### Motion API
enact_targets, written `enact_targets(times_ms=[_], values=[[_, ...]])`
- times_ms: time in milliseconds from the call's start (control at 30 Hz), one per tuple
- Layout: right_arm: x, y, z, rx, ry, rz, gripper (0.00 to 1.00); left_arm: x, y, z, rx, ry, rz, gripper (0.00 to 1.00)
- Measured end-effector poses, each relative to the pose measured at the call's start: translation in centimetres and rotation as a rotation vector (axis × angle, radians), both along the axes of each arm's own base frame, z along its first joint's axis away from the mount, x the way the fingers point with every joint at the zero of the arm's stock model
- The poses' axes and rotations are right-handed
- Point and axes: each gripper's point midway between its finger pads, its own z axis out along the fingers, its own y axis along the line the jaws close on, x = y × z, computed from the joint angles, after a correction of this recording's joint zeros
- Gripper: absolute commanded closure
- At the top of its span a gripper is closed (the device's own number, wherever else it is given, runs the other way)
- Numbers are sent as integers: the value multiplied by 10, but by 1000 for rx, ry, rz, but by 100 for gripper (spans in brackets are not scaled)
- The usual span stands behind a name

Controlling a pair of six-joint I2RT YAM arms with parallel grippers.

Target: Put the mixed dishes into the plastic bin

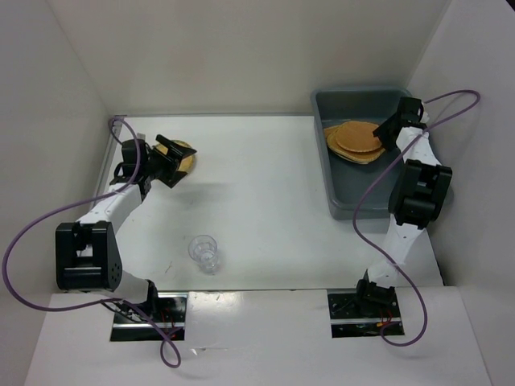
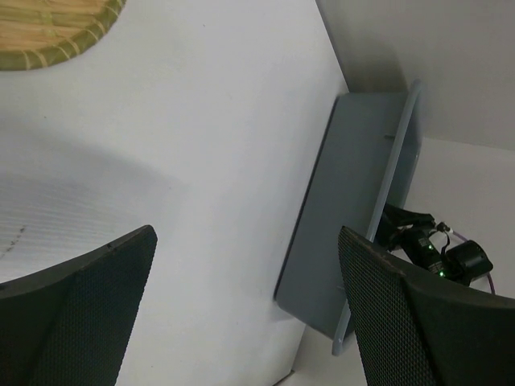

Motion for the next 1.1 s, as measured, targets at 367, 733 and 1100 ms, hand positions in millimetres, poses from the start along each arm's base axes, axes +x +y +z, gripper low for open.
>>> enact_targets(times_ms=[367,733,1100], values=[[-48,-15,68,-133,-12,-77,39,4,65,-24,160,47,204,0],[-130,66,263,-178,-490,85,38,4,128,-57,312,116,448,5],[-154,88,254,-139,-450,150,38,-16,161,-128,322,264,653,12]])
